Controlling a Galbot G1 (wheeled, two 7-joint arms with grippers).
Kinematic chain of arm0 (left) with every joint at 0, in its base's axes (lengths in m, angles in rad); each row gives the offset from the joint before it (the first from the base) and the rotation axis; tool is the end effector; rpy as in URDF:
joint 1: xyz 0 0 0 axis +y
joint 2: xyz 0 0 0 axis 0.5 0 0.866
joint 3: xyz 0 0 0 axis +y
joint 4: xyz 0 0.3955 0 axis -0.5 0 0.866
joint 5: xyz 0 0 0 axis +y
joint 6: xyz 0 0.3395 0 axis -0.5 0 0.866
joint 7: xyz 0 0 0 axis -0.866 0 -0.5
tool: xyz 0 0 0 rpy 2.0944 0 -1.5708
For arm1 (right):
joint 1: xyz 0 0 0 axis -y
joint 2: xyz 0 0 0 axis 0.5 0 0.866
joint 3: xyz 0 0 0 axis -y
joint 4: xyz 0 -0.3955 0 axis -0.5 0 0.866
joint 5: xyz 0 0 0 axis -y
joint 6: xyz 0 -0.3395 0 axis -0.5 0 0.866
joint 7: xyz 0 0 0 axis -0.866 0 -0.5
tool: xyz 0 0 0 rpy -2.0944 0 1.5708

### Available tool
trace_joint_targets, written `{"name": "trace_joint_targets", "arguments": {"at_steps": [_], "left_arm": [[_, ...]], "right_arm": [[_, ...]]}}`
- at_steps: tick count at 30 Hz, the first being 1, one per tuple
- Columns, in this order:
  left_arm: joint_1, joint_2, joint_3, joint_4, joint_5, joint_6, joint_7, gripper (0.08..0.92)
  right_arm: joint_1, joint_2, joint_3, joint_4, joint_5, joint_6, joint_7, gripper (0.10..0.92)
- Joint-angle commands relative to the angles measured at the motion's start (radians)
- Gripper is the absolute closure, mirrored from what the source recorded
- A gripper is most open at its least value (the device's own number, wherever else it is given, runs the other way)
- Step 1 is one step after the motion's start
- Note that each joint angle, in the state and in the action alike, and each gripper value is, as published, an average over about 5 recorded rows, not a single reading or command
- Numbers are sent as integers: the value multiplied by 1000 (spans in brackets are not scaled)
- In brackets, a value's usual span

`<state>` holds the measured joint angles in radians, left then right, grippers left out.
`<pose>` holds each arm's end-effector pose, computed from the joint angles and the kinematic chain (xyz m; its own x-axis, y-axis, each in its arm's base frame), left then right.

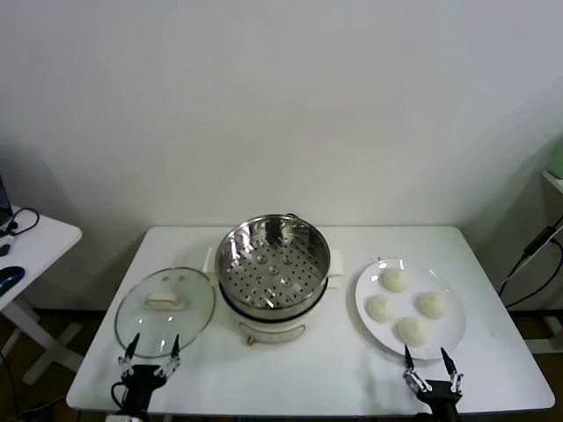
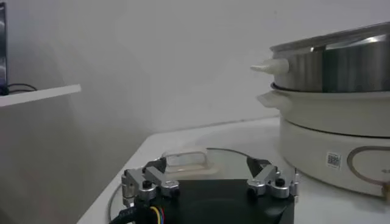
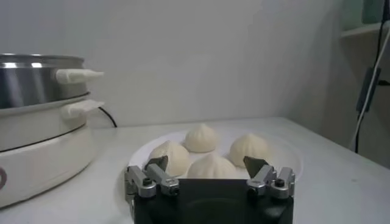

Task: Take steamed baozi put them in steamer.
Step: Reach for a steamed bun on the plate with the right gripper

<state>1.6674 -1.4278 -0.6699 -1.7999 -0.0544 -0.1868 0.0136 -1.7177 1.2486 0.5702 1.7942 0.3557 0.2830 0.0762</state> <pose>0.0870 0.0931 -0.4410 -0.9801 -0.0709 0.1854 -0.0437 0.9882 0.1471 0.0734 -0.1161 -0.4397 -0.9849 0.0589 0.1629 0.0642 0.9976 0.0276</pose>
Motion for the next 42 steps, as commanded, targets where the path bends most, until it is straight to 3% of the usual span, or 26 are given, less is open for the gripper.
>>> {"name": "trace_joint_targets", "arguments": {"at_steps": [1,14,18,21,26,33,39,42], "left_arm": [[0,1,2,-1,1,2,0,177],[-13,23,35,4,22,-3,1,177],[-17,31,45,5,24,-8,2,177],[-19,36,47,2,25,-12,4,177],[-21,40,48,-2,30,-18,6,177],[-18,35,69,-4,53,-28,8,177],[-15,32,77,-8,67,-30,13,177],[-14,31,79,-5,71,-31,14,177]], "right_arm": [[35,-34,38,88,12,-169,0,203],[527,-245,6,69,-19,-652,-60,203],[640,-372,-106,67,-81,-842,-172,203],[715,-489,-188,53,-191,-911,-339,203],[836,-660,-302,11,-341,-881,-636,203],[1154,-821,-615,-150,-392,-715,-888,203],[1621,-840,-1083,-349,-419,-540,-1085,203],[1806,-815,-1303,-415,-355,-522,-1121,203]]}}
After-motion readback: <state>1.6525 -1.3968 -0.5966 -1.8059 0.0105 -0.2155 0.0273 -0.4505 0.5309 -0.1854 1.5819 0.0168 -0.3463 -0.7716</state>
